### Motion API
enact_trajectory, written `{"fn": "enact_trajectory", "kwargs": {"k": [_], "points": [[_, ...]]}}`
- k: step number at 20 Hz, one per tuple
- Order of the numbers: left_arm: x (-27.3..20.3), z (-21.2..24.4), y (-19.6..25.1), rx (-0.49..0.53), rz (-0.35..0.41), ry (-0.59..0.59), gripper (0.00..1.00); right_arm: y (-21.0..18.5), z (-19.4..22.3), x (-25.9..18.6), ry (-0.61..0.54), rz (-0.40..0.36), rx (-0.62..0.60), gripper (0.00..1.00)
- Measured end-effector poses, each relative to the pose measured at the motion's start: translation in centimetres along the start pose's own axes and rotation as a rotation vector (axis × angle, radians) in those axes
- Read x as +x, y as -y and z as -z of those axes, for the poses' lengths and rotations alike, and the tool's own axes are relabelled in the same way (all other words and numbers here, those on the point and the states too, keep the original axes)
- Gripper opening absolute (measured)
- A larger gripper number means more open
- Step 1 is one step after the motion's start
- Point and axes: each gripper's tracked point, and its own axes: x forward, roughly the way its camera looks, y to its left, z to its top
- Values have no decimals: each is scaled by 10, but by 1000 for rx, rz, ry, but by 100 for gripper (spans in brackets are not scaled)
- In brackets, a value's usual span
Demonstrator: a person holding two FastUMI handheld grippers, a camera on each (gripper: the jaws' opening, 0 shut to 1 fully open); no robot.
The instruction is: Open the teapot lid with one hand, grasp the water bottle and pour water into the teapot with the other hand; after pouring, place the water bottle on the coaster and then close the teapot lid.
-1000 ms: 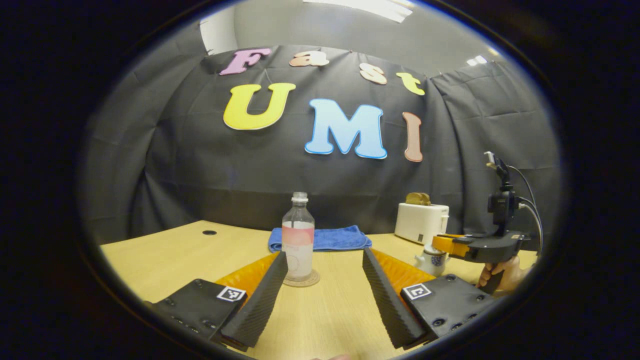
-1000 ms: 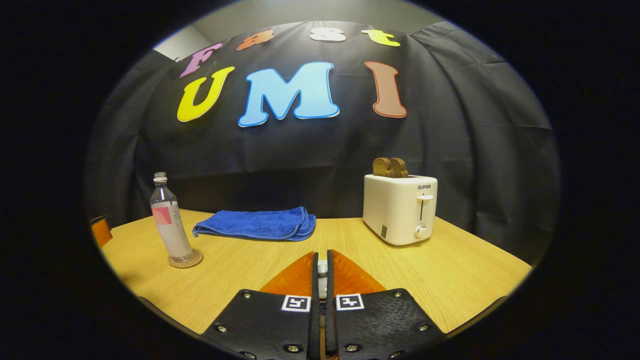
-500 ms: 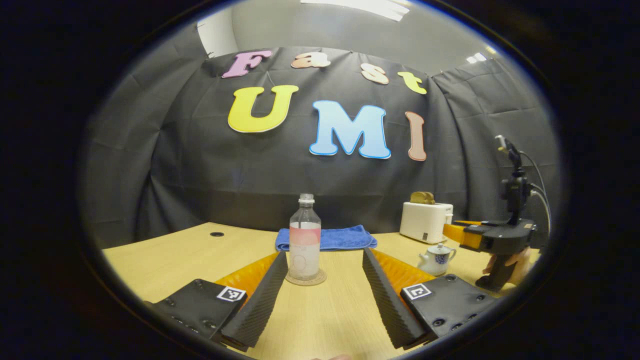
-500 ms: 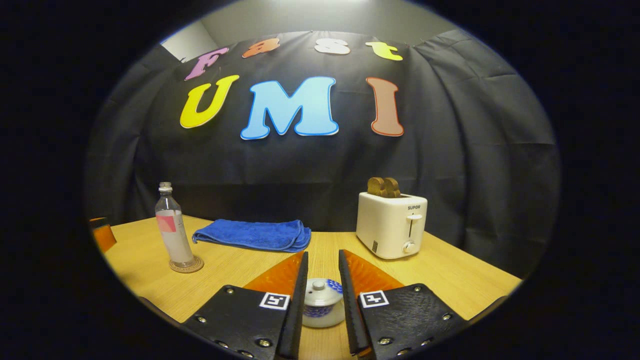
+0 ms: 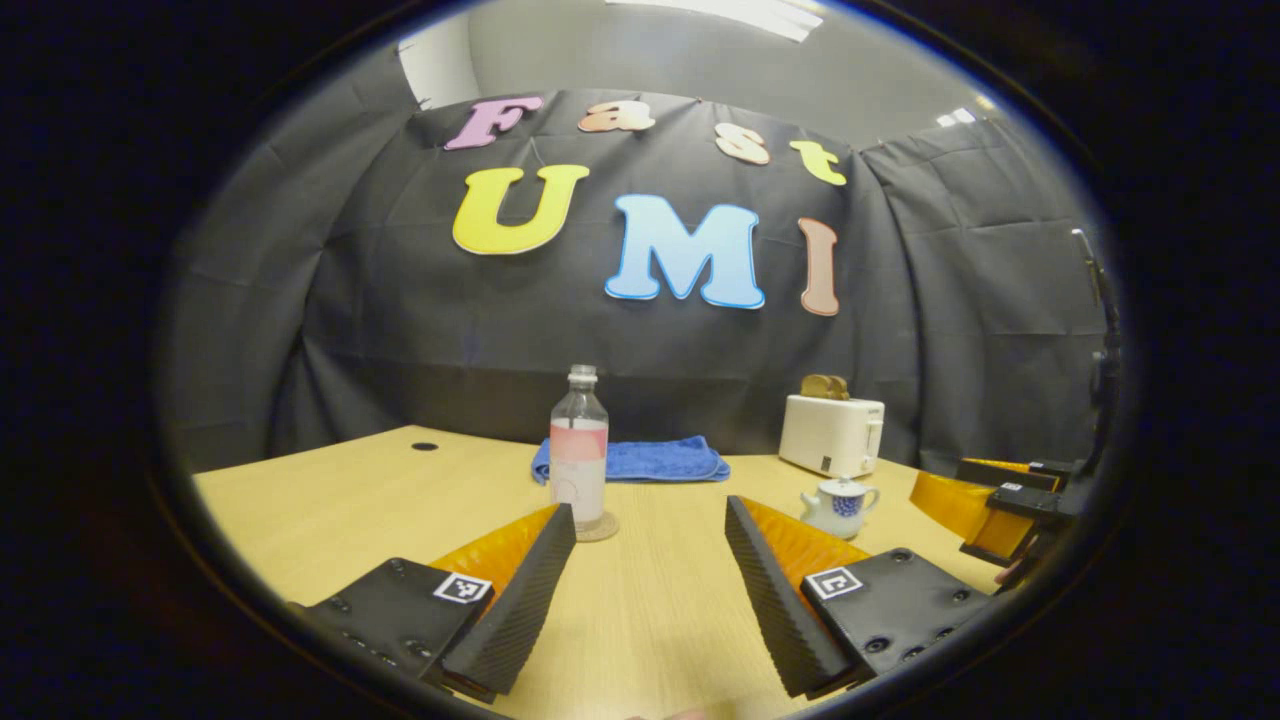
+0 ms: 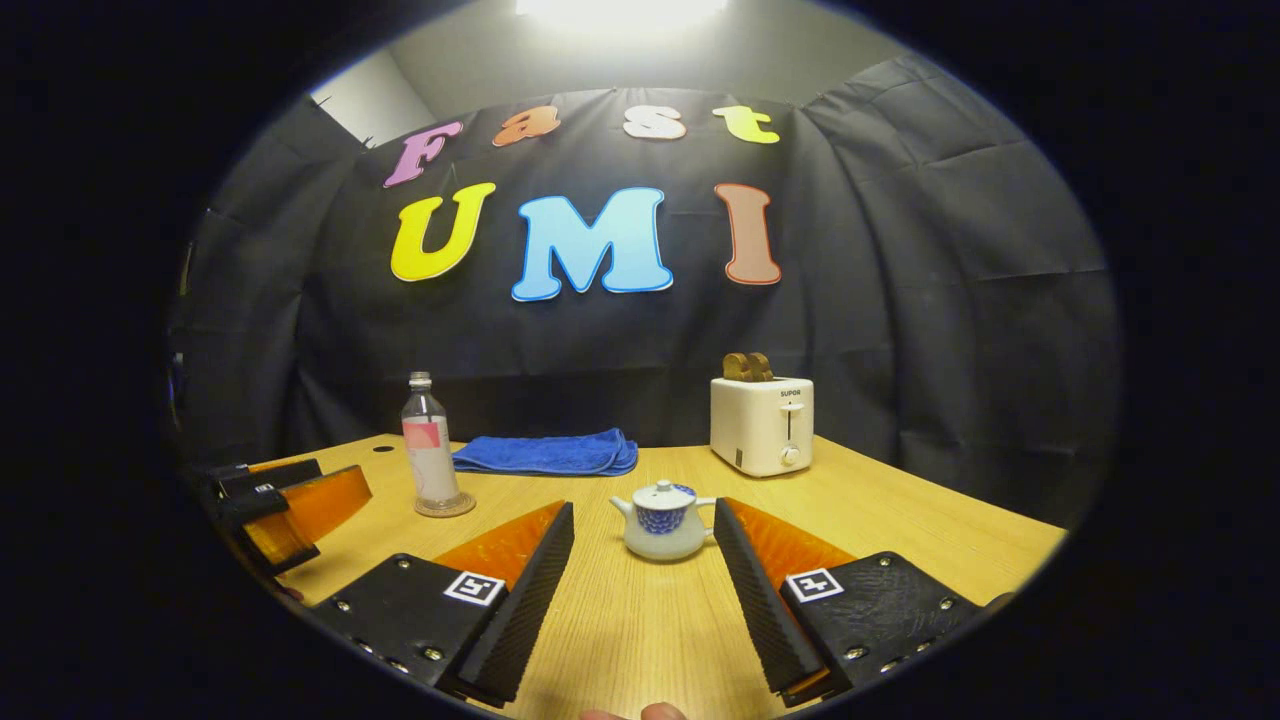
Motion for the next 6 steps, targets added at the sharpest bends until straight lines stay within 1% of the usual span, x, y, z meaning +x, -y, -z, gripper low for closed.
{"fn": "enact_trajectory", "kwargs": {"k": [1,3,5,6], "points": [[-2,-1,5,-4,-3,-7,100,0,4,-4,-6,5,6,87],[-10,-6,16,3,-13,18,100,-5,16,-6,-24,7,16,87],[-12,-2,18,15,-38,2,100,-12,15,-5,-13,3,12,87],[-12,0,23,69,-66,1,99,-18,15,-8,-16,-2,0,87]]}}
